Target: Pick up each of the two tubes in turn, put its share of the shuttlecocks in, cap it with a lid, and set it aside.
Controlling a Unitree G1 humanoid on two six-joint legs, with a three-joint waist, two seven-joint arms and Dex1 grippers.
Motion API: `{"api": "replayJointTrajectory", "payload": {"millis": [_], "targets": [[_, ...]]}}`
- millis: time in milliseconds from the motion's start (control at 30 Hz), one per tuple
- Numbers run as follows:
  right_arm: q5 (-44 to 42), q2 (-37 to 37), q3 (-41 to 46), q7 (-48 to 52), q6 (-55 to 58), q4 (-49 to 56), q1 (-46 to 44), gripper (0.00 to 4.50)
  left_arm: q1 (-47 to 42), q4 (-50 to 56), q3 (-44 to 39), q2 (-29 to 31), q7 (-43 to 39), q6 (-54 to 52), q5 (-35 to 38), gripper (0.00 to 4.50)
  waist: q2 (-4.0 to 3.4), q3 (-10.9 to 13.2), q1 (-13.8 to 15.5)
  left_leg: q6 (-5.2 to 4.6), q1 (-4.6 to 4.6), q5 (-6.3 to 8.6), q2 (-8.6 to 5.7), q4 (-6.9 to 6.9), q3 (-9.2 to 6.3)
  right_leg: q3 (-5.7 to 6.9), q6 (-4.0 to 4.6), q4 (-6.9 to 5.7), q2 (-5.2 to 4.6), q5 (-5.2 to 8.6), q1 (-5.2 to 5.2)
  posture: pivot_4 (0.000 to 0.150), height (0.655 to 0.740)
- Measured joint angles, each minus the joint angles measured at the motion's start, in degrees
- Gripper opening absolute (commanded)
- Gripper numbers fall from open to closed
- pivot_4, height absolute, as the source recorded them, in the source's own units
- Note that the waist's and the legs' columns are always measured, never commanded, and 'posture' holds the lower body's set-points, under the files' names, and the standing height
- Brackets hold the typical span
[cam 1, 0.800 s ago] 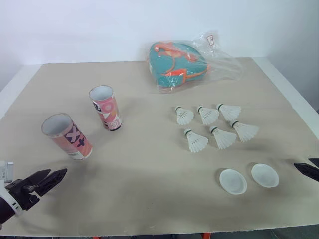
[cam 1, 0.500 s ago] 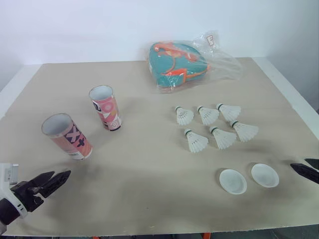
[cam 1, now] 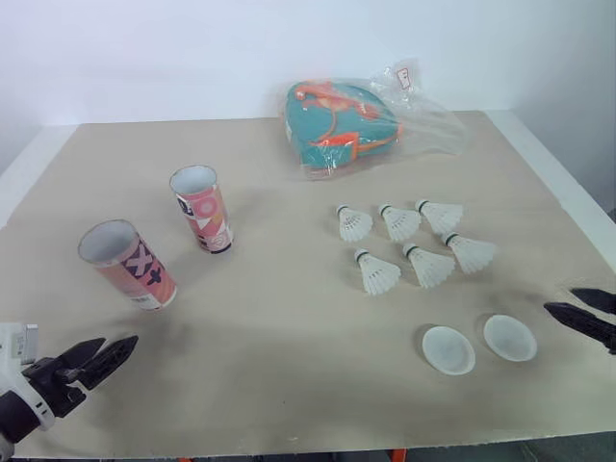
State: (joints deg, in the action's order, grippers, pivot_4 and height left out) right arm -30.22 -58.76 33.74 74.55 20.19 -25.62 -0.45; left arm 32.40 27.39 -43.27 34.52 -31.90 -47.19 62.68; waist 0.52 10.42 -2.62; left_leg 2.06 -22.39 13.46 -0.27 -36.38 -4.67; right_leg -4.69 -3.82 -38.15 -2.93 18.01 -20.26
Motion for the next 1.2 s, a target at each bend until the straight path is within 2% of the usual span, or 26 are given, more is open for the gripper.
{"api": "replayJointTrajectory", "payload": {"millis": [333, 500, 633, 967, 1033, 1133, 1200], "targets": [[-5.8, 7.0, -7.3, -2.8, 8.3, 25.9, 1.6, 4.50, 3.7, -2.5, -0.2, -3.4, -3.2, 4.9, -3.8, 4.47, 0.07, 0.0, 0.0, 0.02, -0.04, 0.00, 0.03, -0.01, -0.07, 0.01, 0.01, 0.00, 0.04, -0.01, -0.03, 0.150, 0.7387], [-10.7, 9.8, -13.3, -5.3, 12.4, 37.6, -4.2, 4.50, 4.0, -8.6, -2.2, -5.4, -5.4, 8.2, -4.4, 4.47, 0.17, 0.1, 0.0, 0.06, -0.05, -0.02, 0.16, -0.01, -0.12, 0.12, 0.16, -0.01, 0.13, -0.10, -0.11, 0.150, 0.7387], [-14.0, 12.0, -18.1, -7.3, 14.9, 43.8, -9.0, 4.50, 4.3, -8.7, -4.0, -9.1, -6.3, 11.9, -4.1, 4.47, 0.67, 0.0, 0.3, 0.07, -0.14, -0.02, 0.18, -0.01, -0.18, 0.18, 0.14, 0.01, 0.01, -0.09, -0.14, 0.150, 0.7387], [-15.7, 15.4, -23.8, -10.1, 16.9, 47.0, -11.3, 4.50, 4.0, -6.4, -4.3, -12.2, -7.4, 21.1, -8.9, 4.47, 0.92, -0.1, 1.2, 0.10, -0.19, 0.00, 0.14, -0.01, -0.22, 0.30, 0.16, 0.04, -0.09, -0.10, -0.18, 0.150, 0.7387], [-16.3, 16.9, -25.4, -10.8, 17.5, 47.3, -12.2, 4.50, 5.2, -2.8, -2.2, -15.0, -7.3, 26.6, -14.6, 4.47, 0.95, -0.1, 1.2, 0.11, -0.19, 0.01, 0.13, -0.01, -0.14, 0.27, 0.17, 0.08, -0.10, -0.11, -0.18, 0.150, 0.7387], [-16.5, 17.6, -27.2, -10.9, 17.8, 47.2, -14.0, 4.50, 5.4, 2.4, 1.9, -16.1, -6.8, 30.8, -20.4, 4.47, 0.97, -0.1, 1.3, 0.14, -0.19, -0.01, 0.11, -0.03, -0.18, 0.30, 0.20, 0.08, 0.00, -0.14, -0.18, 0.150, 0.7387], [-16.3, 18.9, -28.5, -11.4, 17.8, 46.7, -14.9, 4.50, 4.1, 3.3, 8.5, -16.3, -4.9, 31.8, -25.9, 4.47, 0.94, -0.1, 1.3, 0.13, -0.19, 0.00, 0.15, -0.02, -0.21, 0.31, 0.21, 0.06, 0.08, -0.14, -0.18, 0.150, 0.7387]]}}
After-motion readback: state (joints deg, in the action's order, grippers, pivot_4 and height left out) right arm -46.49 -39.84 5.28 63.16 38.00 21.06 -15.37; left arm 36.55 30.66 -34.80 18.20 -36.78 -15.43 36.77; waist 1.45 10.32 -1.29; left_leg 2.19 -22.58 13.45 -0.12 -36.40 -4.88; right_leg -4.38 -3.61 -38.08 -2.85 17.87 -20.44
